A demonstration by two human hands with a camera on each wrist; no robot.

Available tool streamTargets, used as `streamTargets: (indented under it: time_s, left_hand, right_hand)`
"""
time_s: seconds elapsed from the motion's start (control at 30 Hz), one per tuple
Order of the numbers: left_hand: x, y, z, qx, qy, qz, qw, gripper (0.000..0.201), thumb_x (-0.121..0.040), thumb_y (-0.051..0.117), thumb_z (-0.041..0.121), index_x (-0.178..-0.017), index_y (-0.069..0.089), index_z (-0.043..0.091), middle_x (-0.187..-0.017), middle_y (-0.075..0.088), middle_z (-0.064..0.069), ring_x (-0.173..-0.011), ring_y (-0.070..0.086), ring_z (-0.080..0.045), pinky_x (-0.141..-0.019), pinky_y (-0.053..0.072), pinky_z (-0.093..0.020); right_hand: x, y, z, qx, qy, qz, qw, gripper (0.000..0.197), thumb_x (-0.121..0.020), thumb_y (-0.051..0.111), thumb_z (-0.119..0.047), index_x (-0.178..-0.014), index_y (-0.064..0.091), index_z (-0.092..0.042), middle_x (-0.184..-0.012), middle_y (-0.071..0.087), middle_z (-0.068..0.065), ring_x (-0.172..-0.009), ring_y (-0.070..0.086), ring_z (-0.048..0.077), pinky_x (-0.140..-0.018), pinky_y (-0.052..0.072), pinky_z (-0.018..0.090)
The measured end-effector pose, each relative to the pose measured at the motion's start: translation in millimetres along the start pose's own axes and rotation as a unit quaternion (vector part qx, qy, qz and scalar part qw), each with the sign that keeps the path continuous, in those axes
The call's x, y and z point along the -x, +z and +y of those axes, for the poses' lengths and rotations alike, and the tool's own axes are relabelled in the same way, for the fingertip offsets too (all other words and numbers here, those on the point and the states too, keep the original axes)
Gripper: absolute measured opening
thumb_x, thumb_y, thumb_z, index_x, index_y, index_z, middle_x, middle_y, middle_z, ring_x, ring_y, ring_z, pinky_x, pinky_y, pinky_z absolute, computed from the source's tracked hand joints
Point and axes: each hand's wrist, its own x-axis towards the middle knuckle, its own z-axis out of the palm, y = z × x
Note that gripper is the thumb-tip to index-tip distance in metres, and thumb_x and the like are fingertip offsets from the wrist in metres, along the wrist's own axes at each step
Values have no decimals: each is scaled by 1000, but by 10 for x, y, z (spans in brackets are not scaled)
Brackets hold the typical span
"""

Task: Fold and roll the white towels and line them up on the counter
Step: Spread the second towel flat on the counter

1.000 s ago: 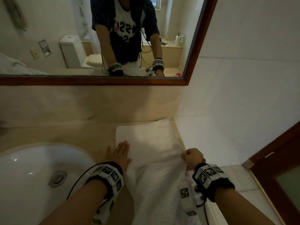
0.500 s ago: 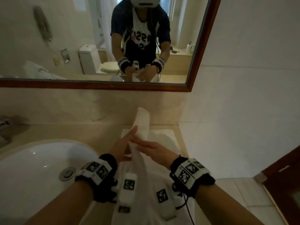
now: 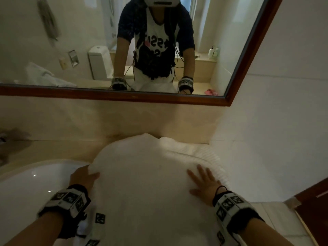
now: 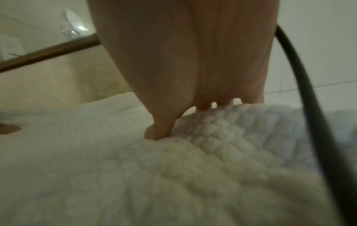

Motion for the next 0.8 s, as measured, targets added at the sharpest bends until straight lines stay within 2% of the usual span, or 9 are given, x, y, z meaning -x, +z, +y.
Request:
streamTargets:
  time_s: [0.2,0.3,0.37,0.47,0.5,0.53,0.57,0.67,0.8]
  left_hand:
    - [-62,146,-5,-70,89,18,993,93,-86,63,26,-150,-4,21,-152,22,-19,-135,31,-35,-110,31,-47]
    - [402,114,-219,-241,378,79,890,86,-87,45,55,-148,-11,30,-152,26,-11,-144,15,-22,-109,28,-41]
    - [828,173,-547,-257,486,23,835,77,-84,27,70,-149,10,31,-152,27,-4,-147,2,-12,-110,18,-34]
    - [1316,207,-1224,-294,364,-36,883,91,-72,20,85,-147,21,33,-147,38,-2,-143,21,-15,-92,42,-37]
    - [1439,187,-1403,-270,287,-53,918,101,-64,17,91,-146,27,33,-138,51,-3,-134,37,-19,-85,50,-38]
    - [1518,196,-1564,-228,217,-60,947,114,-53,16,98,-144,34,30,-132,56,-4,-126,48,-22,-88,51,-41]
    - [1591,212,-1705,-202,176,-67,961,126,-43,16,101,-141,40,26,-130,58,-6,-121,53,-25,-94,47,-42]
    - [2090,150,-1704,-148,199,-19,969,111,-55,38,93,-127,56,10,-106,66,-9,-100,62,-29,-88,45,-36]
    - [2602,40,-1433,-100,179,-46,978,53,-83,66,38,-130,51,20,-119,62,-9,-106,58,-26,-88,42,-30]
  right_hand:
    - [-69,-130,12,9,17,6,1000,72,-93,36,-56,-145,-11,-43,-154,-27,-5,-144,-19,25,-113,4,58]
    - [396,72,-42,29,-46,81,995,75,-84,32,-68,-138,-16,-52,-154,-22,-7,-146,-8,22,-109,13,63]
    - [799,342,-69,30,-40,105,993,80,-75,22,-79,-142,-10,-47,-156,13,0,-139,29,25,-86,45,61]
    - [1226,901,153,52,-25,121,991,77,-68,4,-88,-138,-12,-58,-155,18,12,-141,9,17,-59,57,42]
    - [1344,1066,301,83,-33,141,986,77,-63,4,-91,-132,-16,-64,-157,5,16,-142,-13,15,-111,27,47]
    - [1453,1216,464,92,-31,143,985,75,-67,3,-89,-136,-9,-61,-158,6,15,-141,-25,12,-102,-29,16]
    - [1577,1351,615,68,-11,111,991,75,-79,3,-80,-146,6,-46,-157,15,13,-143,-22,16,-115,-3,36]
    - [2099,1334,651,74,16,115,990,95,-85,-4,-71,-147,-2,1,-157,11,-2,-143,-19,26,-114,1,41]
    - [2494,1486,427,-112,53,32,992,78,-93,30,-59,-148,-15,-26,-156,-23,1,-144,-18,29,-114,7,57]
